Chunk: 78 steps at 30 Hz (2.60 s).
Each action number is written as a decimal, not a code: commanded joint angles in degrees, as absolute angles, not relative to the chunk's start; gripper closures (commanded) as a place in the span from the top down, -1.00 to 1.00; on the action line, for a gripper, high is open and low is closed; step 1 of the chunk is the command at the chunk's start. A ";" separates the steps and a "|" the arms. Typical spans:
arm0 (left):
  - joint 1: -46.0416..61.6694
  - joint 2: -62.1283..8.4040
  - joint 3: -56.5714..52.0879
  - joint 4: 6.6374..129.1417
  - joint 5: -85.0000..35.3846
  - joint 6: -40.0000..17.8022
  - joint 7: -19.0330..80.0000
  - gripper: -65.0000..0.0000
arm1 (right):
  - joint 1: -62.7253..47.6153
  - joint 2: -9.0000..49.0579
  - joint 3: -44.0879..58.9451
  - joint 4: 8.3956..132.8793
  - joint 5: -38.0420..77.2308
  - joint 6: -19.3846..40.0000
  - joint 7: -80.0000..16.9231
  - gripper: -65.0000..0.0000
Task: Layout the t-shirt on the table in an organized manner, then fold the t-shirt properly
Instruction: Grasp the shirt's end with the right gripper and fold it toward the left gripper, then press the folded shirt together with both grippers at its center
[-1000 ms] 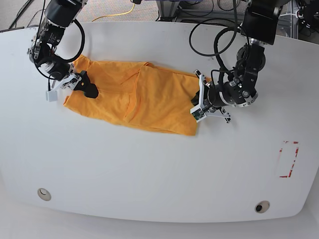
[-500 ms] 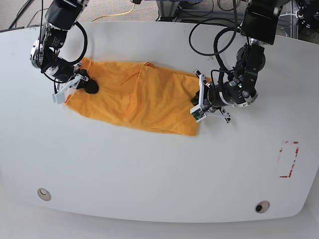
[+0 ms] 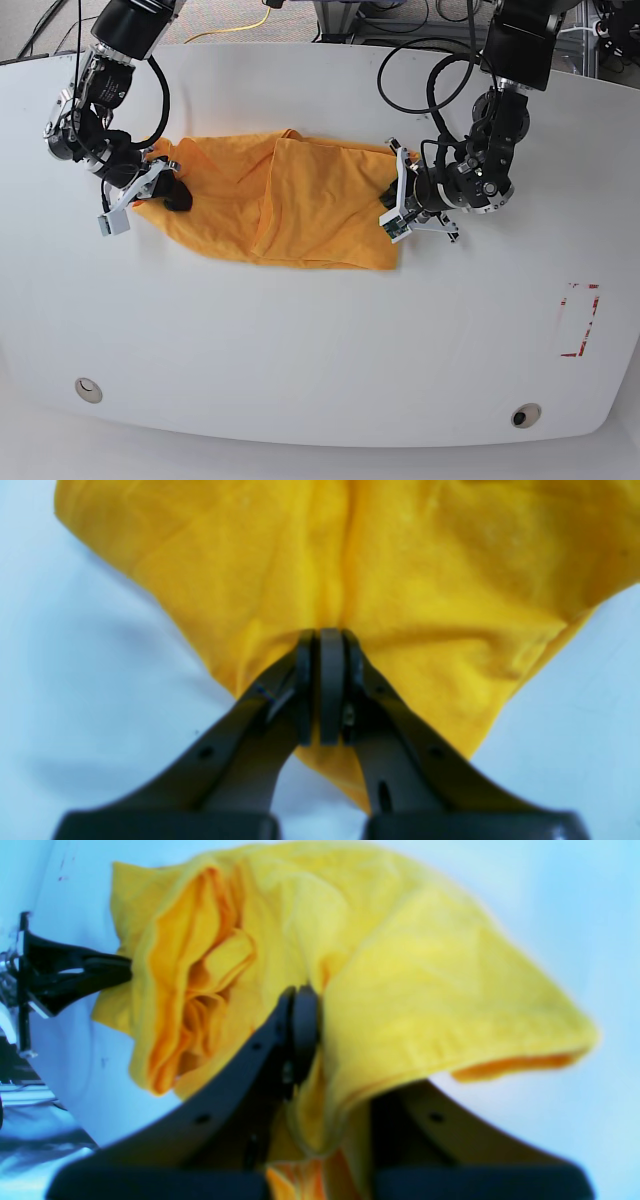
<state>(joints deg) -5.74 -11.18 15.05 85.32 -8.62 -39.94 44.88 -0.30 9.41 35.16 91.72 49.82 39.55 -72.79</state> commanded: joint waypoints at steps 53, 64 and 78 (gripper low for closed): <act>-6.99 -8.84 14.46 86.37 -8.75 -40.00 44.44 -1.00 | 6.46 -6.46 1.54 95.08 41.63 33.01 -64.40 -1.00; -7.34 -9.01 9.54 91.65 -8.75 -40.00 47.78 -1.00 | 6.55 -4.00 1.71 94.11 41.63 33.36 -64.13 -1.00; -7.16 -10.33 7.69 89.01 -8.75 -40.00 47.43 -1.00 | 6.55 -2.77 1.71 94.11 41.71 33.36 -64.13 -1.00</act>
